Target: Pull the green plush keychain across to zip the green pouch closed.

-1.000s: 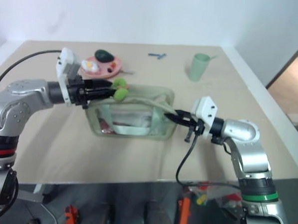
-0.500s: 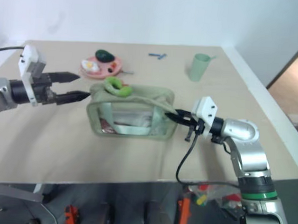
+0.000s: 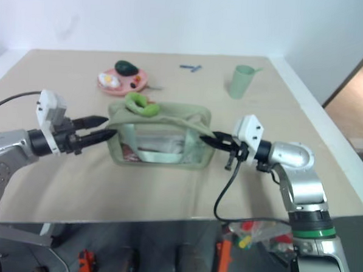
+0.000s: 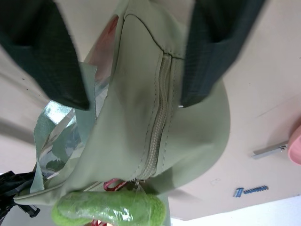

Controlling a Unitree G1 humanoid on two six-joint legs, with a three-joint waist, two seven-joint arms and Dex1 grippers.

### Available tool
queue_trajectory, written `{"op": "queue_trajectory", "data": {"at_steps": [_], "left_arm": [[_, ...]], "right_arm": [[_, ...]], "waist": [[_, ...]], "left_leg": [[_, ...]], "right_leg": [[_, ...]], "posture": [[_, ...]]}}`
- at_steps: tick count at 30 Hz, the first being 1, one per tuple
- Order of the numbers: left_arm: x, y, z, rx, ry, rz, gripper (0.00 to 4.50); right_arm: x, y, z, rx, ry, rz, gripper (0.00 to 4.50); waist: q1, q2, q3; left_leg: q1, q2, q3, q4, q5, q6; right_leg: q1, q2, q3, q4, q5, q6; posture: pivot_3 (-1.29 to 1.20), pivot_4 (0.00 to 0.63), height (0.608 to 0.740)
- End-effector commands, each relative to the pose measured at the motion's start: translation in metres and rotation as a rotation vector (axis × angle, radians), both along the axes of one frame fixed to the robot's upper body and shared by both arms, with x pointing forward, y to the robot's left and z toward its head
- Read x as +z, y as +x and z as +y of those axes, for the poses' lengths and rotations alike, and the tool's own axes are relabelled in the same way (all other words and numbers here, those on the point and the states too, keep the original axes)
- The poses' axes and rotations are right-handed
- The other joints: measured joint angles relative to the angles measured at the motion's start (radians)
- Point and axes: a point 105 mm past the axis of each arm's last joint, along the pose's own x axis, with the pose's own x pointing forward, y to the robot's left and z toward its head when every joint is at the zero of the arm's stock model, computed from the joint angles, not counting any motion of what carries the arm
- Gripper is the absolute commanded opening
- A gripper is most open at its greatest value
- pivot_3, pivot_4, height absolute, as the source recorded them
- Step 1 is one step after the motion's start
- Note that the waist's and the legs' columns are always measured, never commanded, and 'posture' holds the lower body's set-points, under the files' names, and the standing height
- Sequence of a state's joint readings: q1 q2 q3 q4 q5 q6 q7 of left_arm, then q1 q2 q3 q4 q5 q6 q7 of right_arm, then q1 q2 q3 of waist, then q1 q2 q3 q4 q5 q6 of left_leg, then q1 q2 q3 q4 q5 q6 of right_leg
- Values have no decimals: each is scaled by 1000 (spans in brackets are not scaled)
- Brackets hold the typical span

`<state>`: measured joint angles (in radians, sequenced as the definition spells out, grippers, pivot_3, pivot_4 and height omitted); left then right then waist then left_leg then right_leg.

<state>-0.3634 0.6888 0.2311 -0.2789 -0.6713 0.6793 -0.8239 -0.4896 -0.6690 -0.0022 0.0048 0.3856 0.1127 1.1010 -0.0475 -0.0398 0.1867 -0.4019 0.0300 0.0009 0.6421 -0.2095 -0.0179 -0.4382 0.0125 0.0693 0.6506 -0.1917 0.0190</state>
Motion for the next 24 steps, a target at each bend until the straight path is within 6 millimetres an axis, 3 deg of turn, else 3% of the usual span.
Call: {"op": "queue_trajectory", "data": {"at_steps": [1,4,5,7,10,13,17,24], "left_arm": [[8,4,-2,14,-12,-53,1231],[7,5,-8,-6,-26,-52,148],[7,5,-10,-12,-34,-52,0],[7,4,-12,-19,-40,-50,0],[5,4,-14,-28,-36,-42,0],[3,3,-16,-38,-38,-32,0],[0,1,-21,-54,-43,-24,0],[2,1,-26,-52,-65,-30,0]], "right_arm": [[12,-5,2,34,24,37,352],[15,-10,4,55,30,71,1436],[18,-12,4,55,30,70,1720],[26,-12,3,44,31,48,2393],[54,-15,7,47,62,22,3469],[88,-21,29,110,81,-49,4470],[107,-17,64,160,94,-129,4470],[92,-6,104,259,37,-148,4470]], "waist": [[-1,0,0],[0,0,0],[0,0,0],[1,0,0],[0,0,0],[-1,0,0],[0,-1,-1],[6,-1,-1]], "left_leg": [[0,0,0,0,0,0],[0,0,0,0,0,0],[0,0,0,0,0,0],[0,0,0,0,0,0],[-1,0,0,0,0,0],[-1,-1,0,1,0,0],[0,0,-1,1,0,0],[-4,-1,-1,1,0,0]], "right_leg": [[0,0,0,0,0,0],[0,0,0,0,0,0],[0,0,0,0,0,0],[0,0,0,0,0,0],[0,0,0,0,0,0],[-1,0,1,0,0,1],[0,1,-1,0,0,0],[-1,-2,-1,-2,1,1]], "posture": [[0,150,740],[0,150,740],[0,150,740],[0,150,740],[0,150,740],[0,150,740],[0,150,740],[0,150,740]]}}
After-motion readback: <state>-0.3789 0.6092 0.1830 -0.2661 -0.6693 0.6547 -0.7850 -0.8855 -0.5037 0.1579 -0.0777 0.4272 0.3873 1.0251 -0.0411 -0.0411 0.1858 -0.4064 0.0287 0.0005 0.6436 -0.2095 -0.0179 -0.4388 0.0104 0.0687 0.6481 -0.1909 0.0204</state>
